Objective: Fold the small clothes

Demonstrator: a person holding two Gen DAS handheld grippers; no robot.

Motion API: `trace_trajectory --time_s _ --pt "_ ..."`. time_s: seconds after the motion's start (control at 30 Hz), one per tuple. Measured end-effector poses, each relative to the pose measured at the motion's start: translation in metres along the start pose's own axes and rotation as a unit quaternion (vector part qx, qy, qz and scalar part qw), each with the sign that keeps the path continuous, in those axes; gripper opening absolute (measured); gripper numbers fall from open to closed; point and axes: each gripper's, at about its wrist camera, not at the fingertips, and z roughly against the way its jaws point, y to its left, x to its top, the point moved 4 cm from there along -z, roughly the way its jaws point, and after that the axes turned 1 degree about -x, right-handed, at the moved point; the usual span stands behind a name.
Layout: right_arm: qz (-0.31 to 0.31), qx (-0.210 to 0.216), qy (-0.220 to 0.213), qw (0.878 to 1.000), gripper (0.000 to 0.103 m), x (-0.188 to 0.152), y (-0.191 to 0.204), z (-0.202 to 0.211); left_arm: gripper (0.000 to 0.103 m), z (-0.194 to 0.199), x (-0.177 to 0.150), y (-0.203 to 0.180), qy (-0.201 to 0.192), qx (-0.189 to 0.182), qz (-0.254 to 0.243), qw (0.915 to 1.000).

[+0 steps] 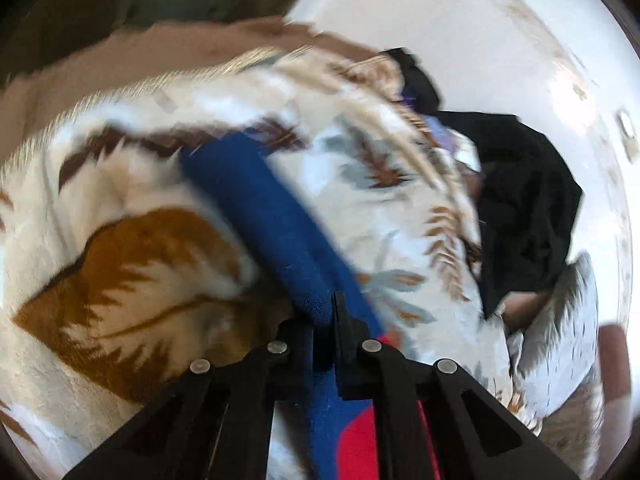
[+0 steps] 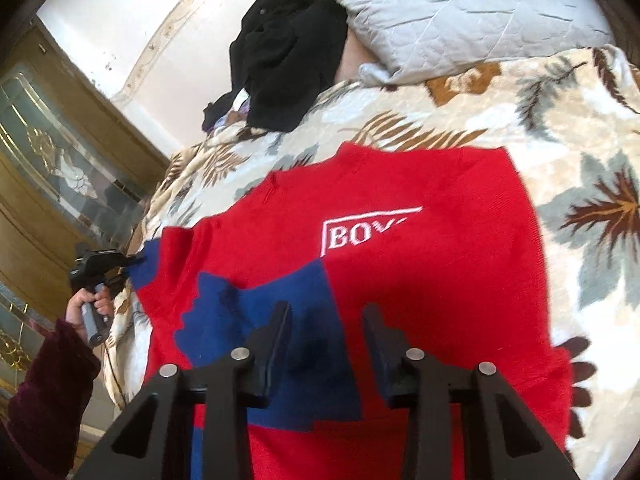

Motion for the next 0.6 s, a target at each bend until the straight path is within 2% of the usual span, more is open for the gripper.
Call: trace_trajectory --time_s 0.17,0.3,0.43,0.53,0.6 --pt "-0.017 0.001 -0.014 1.000 0.039 0.006 -0.009 0.012 0.007 0.034 -0.011 -0.062 -0.006 -0.027 -0.103 0.9943" --pt "-0.034 0.006 -0.027 0.999 0.039 0.010 -0.015 0.023 0.007 0.058 -0.045 -0.125 0.008 -0.051 -0.203 0.9778" --pt "-0.056 0.010 -0.040 0.998 0.039 0.014 -0.026 0.035 0.007 0.076 -0.112 -0.192 0.035 -0.082 -0.308 0.9472" --pt "-0.078 0.014 -0.050 0.996 0.039 0.017 -0.037 0.044 0.007 0.079 -0.176 -0.236 0.061 -0.105 -0.375 0.9191" --pt "-0.091 0.017 -0.053 0.994 0.039 0.020 -0.045 0.049 0.007 0.076 -0.222 -0.258 0.080 -0.110 -0.420 0.8970"
